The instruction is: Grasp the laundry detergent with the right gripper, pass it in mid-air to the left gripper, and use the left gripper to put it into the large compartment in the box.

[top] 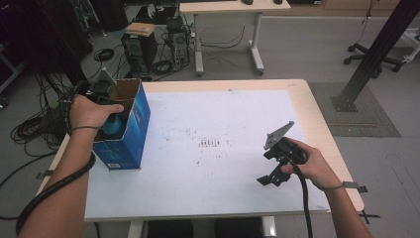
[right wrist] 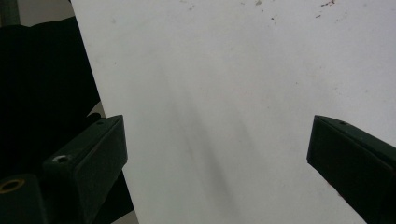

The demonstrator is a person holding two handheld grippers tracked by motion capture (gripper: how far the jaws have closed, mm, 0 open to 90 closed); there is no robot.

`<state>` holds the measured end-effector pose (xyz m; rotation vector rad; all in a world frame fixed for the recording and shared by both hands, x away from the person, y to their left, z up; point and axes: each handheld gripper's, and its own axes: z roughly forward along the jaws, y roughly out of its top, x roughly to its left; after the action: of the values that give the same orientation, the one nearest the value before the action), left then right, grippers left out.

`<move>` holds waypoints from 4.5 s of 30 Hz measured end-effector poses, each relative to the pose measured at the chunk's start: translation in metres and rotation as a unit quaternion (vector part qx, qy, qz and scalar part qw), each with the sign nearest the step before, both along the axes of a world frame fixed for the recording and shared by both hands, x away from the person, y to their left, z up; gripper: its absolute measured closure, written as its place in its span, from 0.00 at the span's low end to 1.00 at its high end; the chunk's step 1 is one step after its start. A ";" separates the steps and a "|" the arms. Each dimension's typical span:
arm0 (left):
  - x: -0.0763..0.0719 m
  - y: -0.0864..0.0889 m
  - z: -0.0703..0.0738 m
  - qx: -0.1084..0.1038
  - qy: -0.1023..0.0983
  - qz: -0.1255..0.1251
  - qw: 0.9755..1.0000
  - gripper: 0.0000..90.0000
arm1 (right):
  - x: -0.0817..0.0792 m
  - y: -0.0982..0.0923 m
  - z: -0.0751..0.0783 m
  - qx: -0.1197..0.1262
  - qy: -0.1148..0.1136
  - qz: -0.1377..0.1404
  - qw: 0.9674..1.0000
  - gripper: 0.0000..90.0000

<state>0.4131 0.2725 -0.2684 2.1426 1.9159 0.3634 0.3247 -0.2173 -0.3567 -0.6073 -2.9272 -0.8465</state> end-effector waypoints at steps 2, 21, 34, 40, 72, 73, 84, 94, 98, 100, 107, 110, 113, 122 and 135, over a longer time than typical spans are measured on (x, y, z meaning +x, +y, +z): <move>0.000 0.000 0.001 0.001 0.000 0.000 1.000 0.35 | 0.000 0.000 0.000 0.000 0.000 0.000 1.000 0.06; -0.002 -0.003 0.017 0.006 -0.007 -0.006 1.000 0.32 | -0.001 0.002 0.001 0.001 -0.001 0.001 1.000 0.06; -0.006 -0.003 0.038 0.012 -0.017 -0.001 1.000 0.24 | 0.000 0.003 0.002 0.001 -0.003 0.003 1.000 0.06; -0.011 -0.005 0.057 0.019 -0.029 -0.003 0.999 0.19 | 0.002 0.003 0.003 0.001 -0.003 0.004 1.000 0.05; -0.026 -0.039 0.109 0.009 -0.075 -0.078 0.994 0.07 | 0.005 0.004 0.005 -0.007 0.000 -0.001 1.000 0.05; -0.027 -0.043 0.111 0.004 -0.081 -0.088 0.993 0.07 | 0.006 0.003 0.005 -0.007 0.000 -0.002 1.000 0.05; -0.032 -0.062 0.103 -0.018 -0.079 -0.134 0.988 0.06 | 0.013 -0.001 0.008 -0.011 0.001 -0.016 1.000 0.05; -0.041 -0.085 0.083 -0.040 -0.067 -0.195 0.978 0.06 | 0.020 -0.004 0.015 -0.012 0.000 -0.030 0.999 0.05; -0.044 -0.097 0.071 -0.042 -0.058 -0.218 0.973 0.06 | 0.026 -0.006 0.019 -0.014 -0.002 -0.042 0.999 0.05; -0.045 -0.101 0.067 -0.042 -0.053 -0.226 0.972 0.06 | 0.027 -0.006 0.020 -0.013 -0.002 -0.044 0.999 0.05; -0.050 -0.122 0.037 -0.047 -0.036 -0.262 0.963 0.06 | 0.038 -0.010 0.031 -0.010 -0.003 -0.063 0.998 0.05; -0.051 -0.128 0.027 -0.046 -0.034 -0.273 0.960 0.06 | 0.042 -0.012 0.037 -0.010 -0.004 -0.071 0.997 0.05; -0.053 -0.134 0.019 -0.043 -0.033 -0.284 0.957 0.06 | 0.045 -0.013 0.041 -0.015 -0.006 -0.074 0.997 0.05; -0.057 -0.151 -0.010 -0.037 -0.027 -0.319 0.946 0.07 | 0.060 -0.013 0.058 -0.012 -0.007 -0.087 0.996 0.05; -0.058 -0.169 -0.060 -0.013 -0.011 -0.368 0.930 0.07 | 0.073 -0.008 0.071 -0.007 -0.010 -0.097 0.995 0.04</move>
<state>0.3548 0.1031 -0.3279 2.6086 0.9644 0.2007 0.3974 -0.2248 -0.2858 -0.8999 -2.9300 -0.8533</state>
